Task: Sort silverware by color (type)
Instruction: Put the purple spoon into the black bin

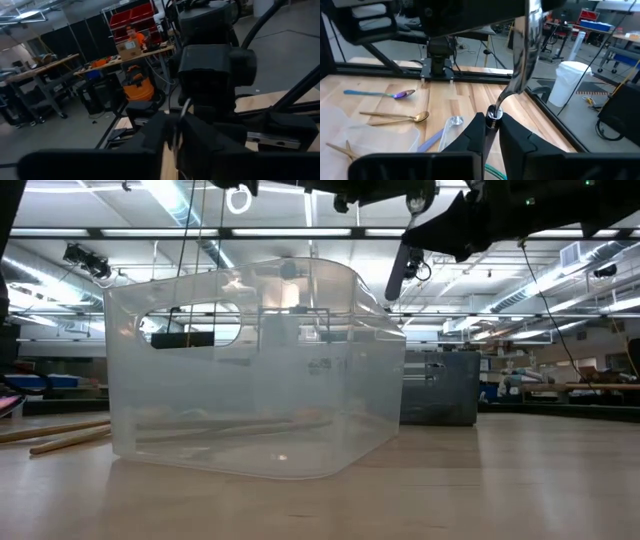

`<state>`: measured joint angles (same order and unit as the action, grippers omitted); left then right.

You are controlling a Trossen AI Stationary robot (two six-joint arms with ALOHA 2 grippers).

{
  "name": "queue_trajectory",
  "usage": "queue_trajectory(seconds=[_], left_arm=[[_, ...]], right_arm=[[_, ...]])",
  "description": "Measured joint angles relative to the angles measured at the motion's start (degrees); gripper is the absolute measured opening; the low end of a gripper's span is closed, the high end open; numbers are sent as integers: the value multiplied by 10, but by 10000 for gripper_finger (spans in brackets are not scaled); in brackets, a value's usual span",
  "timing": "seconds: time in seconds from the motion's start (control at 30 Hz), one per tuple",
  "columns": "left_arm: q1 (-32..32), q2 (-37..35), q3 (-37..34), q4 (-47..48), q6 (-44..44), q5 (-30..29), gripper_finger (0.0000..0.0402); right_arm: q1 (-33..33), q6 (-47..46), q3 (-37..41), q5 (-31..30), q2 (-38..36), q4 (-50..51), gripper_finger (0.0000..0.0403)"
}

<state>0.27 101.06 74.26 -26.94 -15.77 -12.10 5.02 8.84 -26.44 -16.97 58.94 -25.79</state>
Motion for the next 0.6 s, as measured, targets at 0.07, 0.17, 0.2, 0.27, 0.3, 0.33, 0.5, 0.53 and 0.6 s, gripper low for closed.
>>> queue_trajectory(seconds=[0.07,0.17,0.2,0.27,0.3,0.33,0.5,0.53,0.6], left_arm=[[-3,0,0,10,-1,-9,100],[-9,0,0,38,0,-26,137],[-11,0,0,49,2,-34,146],[-16,-4,0,80,6,-49,157],[-19,-4,0,91,15,-53,161],[-21,-6,0,105,24,-55,162],[-34,-23,0,172,96,-55,164],[-36,-24,0,180,112,-55,164],[-42,-24,0,202,144,-53,164]], right_arm=[[0,14,0,-4,0,7,45],[2,29,0,-12,0,21,47],[2,36,0,-12,0,28,47],[2,53,0,-13,0,45,48],[2,62,0,-13,0,53,49],[2,73,0,-13,0,61,49],[-2,126,0,-25,0,97,50],[-4,133,0,-31,0,101,50],[-8,151,0,-43,0,111,50]])
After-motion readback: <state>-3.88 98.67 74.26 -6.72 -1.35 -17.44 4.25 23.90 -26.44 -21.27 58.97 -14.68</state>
